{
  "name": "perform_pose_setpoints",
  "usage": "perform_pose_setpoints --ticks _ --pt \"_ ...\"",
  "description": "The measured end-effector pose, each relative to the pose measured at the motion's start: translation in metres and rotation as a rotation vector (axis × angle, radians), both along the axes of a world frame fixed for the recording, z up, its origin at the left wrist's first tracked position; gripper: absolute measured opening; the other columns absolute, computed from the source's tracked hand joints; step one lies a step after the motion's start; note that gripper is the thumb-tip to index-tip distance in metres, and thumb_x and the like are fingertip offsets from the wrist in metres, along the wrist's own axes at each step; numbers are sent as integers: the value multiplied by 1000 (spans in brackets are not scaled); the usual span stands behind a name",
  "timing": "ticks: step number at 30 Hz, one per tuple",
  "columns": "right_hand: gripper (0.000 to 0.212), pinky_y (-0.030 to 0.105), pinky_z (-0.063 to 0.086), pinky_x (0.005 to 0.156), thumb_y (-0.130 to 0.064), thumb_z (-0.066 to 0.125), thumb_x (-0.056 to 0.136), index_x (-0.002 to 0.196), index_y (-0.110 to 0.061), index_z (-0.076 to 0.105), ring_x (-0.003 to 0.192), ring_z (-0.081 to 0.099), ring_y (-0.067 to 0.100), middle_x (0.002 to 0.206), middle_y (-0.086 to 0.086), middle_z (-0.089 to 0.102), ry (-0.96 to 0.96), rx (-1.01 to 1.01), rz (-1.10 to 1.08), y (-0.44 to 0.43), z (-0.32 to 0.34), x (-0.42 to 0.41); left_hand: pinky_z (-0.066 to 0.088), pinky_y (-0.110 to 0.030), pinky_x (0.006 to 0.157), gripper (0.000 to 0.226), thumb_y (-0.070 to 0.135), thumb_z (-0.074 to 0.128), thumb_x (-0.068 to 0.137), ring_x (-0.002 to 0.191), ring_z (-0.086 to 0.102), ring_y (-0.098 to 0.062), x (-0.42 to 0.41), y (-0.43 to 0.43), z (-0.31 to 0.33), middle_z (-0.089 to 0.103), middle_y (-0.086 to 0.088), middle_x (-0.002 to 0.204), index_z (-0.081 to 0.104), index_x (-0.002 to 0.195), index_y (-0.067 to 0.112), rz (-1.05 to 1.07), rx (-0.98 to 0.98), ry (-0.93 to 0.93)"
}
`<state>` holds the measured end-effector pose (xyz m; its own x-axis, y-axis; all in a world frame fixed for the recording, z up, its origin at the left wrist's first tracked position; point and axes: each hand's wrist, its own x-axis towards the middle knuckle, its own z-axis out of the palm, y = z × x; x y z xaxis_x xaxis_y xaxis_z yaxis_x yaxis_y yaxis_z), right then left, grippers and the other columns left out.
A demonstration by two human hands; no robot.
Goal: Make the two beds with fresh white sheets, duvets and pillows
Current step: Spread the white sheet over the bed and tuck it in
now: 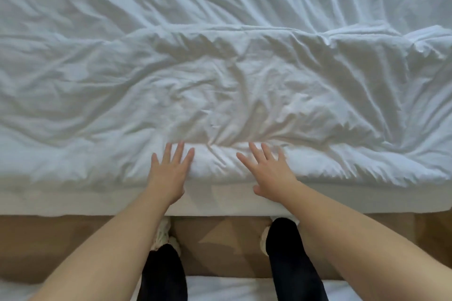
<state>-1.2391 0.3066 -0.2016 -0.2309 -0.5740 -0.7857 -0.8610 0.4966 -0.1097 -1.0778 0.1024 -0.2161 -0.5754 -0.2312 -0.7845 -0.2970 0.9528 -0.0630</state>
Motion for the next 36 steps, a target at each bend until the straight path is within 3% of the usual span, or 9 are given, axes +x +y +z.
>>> perform_pose_setpoints --ticks 6,10,12,14,15,19,22,26,36 --pt "110 71 12 111 -39 66 88 150 -34 -24 146 -15 45 158 16 -26 24 -100 88 -137 -19 128 22 -62 110 104 29 63 88 148 -12 -36 107 -108 -4 -27 -9 158 -20 151 28 87 -84 -39" --pt "107 69 22 108 -19 61 91 148 -30 -29 141 -4 58 156 27 -22 183 -11 -4 -208 -37 181 29 -65 104 118 21 68 84 145 -8 -44 165 -175 -20 -29 -15 156 -31 146 29 134 -193 -28" --pt "101 63 38 99 -11 66 87 156 -26 -7 133 22 63 156 36 2 203 36 -27 -231 -51 189 34 -61 102 113 13 65 86 143 0 -50 181 -197 -28 -24 -20 156 -29 147 28 147 -224 -31" --pt "94 51 55 74 -10 83 66 148 -19 39 98 60 55 132 41 46 221 47 24 -251 -54 187 40 -55 100 94 7 53 91 139 16 -52 185 -213 -39 -13 -24 158 -17 152 28 158 -175 -19" --pt "85 45 55 69 -9 82 66 143 -14 46 87 66 46 119 36 57 212 22 71 -255 -54 185 43 -51 97 86 5 47 93 135 26 -51 184 -219 -43 -7 -25 158 -11 154 27 151 -146 -8" --pt "63 36 43 74 2 47 91 149 -12 24 107 60 31 109 9 59 60 135 141 -253 -36 178 40 -45 100 84 -2 41 92 138 27 -45 191 -229 -43 -9 -19 160 -7 154 27 114 23 -76" --pt "71 35 41 73 -7 46 93 152 -28 14 116 51 32 137 9 42 15 191 99 -256 -16 183 34 -45 108 86 4 47 91 147 13 -34 192 -240 -17 -15 -10 161 -9 154 24 116 60 -108" --pt "72 44 39 100 -13 40 95 155 -32 4 144 19 36 162 7 7 -7 113 92 -277 17 192 30 -44 113 75 14 41 95 148 9 -28 186 -261 29 -7 -7 163 -4 155 22 179 58 -79" --pt "69 45 42 103 -13 43 97 154 -28 9 148 16 34 163 7 7 10 -46 7 -434 73 193 41 -38 98 52 19 42 96 133 33 -24 209 -411 84 31 -4 147 25 145 19 217 -137 -6"
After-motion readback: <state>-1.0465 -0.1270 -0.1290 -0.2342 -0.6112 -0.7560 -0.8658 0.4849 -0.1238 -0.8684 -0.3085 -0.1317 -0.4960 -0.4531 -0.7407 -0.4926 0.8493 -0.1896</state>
